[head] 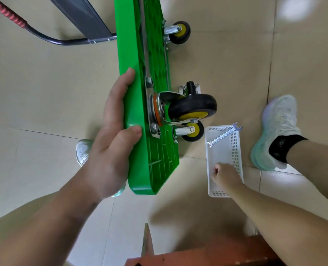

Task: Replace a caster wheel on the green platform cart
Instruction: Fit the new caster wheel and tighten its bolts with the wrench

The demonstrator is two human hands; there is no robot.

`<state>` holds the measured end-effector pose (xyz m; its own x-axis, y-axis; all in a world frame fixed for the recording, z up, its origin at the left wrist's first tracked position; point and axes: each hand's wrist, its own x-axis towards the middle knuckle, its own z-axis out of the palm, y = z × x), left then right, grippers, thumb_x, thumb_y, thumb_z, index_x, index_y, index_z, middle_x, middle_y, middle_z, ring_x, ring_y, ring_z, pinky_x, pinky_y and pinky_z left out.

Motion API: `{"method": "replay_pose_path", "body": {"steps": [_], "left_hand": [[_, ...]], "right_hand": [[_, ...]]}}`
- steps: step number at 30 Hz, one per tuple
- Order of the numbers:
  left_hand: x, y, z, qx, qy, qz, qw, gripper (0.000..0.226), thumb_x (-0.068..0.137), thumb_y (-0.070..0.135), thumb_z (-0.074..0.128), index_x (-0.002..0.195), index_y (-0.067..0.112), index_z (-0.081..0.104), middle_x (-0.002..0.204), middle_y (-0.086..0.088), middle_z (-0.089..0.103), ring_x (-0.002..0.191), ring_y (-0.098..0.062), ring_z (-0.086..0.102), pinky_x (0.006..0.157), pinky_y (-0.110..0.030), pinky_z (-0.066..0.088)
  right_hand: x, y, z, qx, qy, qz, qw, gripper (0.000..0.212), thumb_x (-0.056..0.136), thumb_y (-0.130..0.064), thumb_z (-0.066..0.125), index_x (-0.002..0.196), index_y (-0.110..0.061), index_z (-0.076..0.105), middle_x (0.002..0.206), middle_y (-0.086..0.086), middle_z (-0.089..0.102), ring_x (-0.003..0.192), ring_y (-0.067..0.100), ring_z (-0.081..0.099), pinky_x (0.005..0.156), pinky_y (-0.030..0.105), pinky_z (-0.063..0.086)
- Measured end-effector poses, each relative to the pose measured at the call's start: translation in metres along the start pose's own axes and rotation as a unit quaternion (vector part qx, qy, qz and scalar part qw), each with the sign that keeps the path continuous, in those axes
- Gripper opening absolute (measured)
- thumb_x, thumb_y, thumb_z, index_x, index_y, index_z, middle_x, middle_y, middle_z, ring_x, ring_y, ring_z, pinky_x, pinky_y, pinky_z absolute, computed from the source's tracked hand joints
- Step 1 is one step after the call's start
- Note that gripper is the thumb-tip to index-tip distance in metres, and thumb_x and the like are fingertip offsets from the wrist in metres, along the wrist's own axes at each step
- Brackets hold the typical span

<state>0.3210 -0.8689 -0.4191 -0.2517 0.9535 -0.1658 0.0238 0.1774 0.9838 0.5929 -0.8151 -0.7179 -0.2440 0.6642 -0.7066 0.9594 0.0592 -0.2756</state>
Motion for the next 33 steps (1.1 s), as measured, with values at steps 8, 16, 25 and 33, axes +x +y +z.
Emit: {"method": "replay_pose_path", "body": {"steps": [8, 16, 25, 33], "left_hand": [[0.002, 0.016, 0.000, 0.100, 0.008, -0.013, 0.995, 0.078, 0.081, 0.033, 0.045, 0.155, 0.050, 0.025, 0.159, 0.008, 0.033, 0.147, -0.015, 0.035, 0.123, -0.047, 0.029], [0.000, 0.026, 0.004, 0.145, 0.019, -0.004, 0.989, 0.079, 0.084, 0.021, 0.038, 0.160, 0.034, 0.020, 0.148, 0.013, 0.029, 0.125, 0.025, 0.032, 0.103, 0.001, 0.025], [0.001, 0.021, 0.006, 0.142, 0.028, 0.011, 0.989, 0.079, 0.085, 0.019, 0.038, 0.161, 0.029, 0.021, 0.152, 0.013, 0.030, 0.130, 0.022, 0.032, 0.108, -0.003, 0.024], [0.001, 0.018, 0.004, 0.147, 0.025, 0.013, 0.989, 0.079, 0.085, 0.018, 0.038, 0.161, 0.028, 0.020, 0.152, 0.013, 0.029, 0.133, 0.020, 0.029, 0.108, -0.002, 0.021]], "right_hand": [[-0.074, -0.039, -0.104, 0.136, 0.032, -0.050, 0.989, 0.012, 0.085, -0.009, 0.063, 0.085, -0.020, 0.067, 0.086, -0.010, 0.067, 0.087, 0.012, 0.064, 0.067, 0.018, 0.044], [-0.166, -0.120, -0.207, 0.502, -0.049, -0.105, 0.857, 0.014, 0.092, -0.006, 0.070, 0.106, -0.008, 0.071, 0.092, 0.015, 0.077, 0.078, 0.019, 0.074, 0.078, 0.030, 0.062], [-0.142, -0.180, -0.150, 0.585, -0.041, -0.084, 0.806, 0.018, 0.097, -0.015, 0.066, 0.114, -0.015, 0.070, 0.108, 0.008, 0.075, 0.102, 0.025, 0.071, 0.091, 0.043, 0.058], [-0.133, -0.194, -0.136, 0.624, -0.025, -0.059, 0.779, 0.018, 0.094, -0.018, 0.070, 0.111, -0.015, 0.073, 0.104, 0.004, 0.077, 0.101, 0.022, 0.071, 0.099, 0.044, 0.056]]}}
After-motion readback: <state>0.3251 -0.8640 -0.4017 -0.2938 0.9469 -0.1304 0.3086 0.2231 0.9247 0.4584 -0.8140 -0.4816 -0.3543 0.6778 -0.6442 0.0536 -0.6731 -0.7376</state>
